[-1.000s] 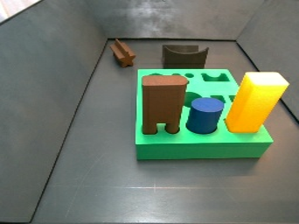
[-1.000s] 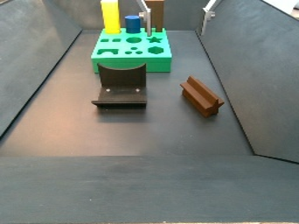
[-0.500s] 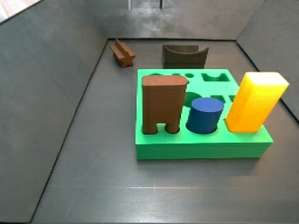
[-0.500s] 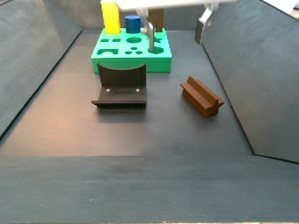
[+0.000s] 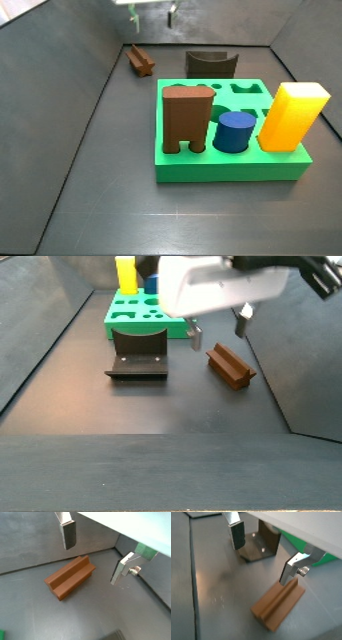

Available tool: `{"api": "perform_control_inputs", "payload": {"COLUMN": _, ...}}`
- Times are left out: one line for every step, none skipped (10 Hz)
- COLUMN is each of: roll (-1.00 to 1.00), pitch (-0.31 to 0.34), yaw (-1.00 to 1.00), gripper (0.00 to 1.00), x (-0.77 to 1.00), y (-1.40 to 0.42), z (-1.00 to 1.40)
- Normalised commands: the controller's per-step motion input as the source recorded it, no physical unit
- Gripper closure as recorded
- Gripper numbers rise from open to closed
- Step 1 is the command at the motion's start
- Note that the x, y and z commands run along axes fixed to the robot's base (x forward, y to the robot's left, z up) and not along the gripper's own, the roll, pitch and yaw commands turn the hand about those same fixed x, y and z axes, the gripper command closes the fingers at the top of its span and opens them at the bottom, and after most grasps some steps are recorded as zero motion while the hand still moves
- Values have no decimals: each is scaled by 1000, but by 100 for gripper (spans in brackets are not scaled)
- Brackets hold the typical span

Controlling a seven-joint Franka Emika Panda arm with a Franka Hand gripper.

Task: Pick up the star object. Move up. Place the star object on the fixture. Regrasp the star object. Move to above the board. Insert the star object.
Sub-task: Pick up the star object.

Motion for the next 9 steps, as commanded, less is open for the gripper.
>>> {"api": "perform_control_inputs", "payload": {"roll": 0, "pitch": -113, "yaw": 71, "gripper": 0, "x": -291, "y": 0, "z": -720}}
{"api": "perform_control_inputs", "payload": {"roll": 0, "pitch": -106, "yaw": 51, "gripper": 0, "x": -223, "y": 0, "z": -760}}
{"api": "perform_control_inputs", "payload": {"roll": 0, "pitch": -99, "yaw": 49, "gripper": 0, "x": -200, "y": 0, "z": -766}}
{"api": "perform_control_inputs", "payload": {"roll": 0, "pitch": -86, "yaw": 63, "gripper": 0, "x": -243, "y": 0, "z": -811}}
{"api": "perform_control_inputs", "payload": {"roll": 0, "pitch": -90, "yaw": 60, "gripper": 0, "x": -280, "y": 0, "z": -834}}
{"api": "perform_control_inputs", "payload": {"roll": 0, "pitch": -99, "yaw": 51, "gripper": 0, "x": -360, "y": 3, "z": -840}}
{"api": "perform_control_inputs", "payload": {"roll": 10, "pitch": -109, "yaw": 77, "gripper": 0, "x": -437, "y": 63, "z": -874}}
{"api": "perform_control_inputs", "payload": {"roll": 7, "pitch": -86, "yaw": 11, "gripper": 0, "x": -271, "y": 71, "z": -651}}
{"api": "perform_control_inputs", "payload": {"roll": 0, "pitch": 0, "yaw": 0, "gripper": 0, "x": 0, "y": 0, "z": 0}}
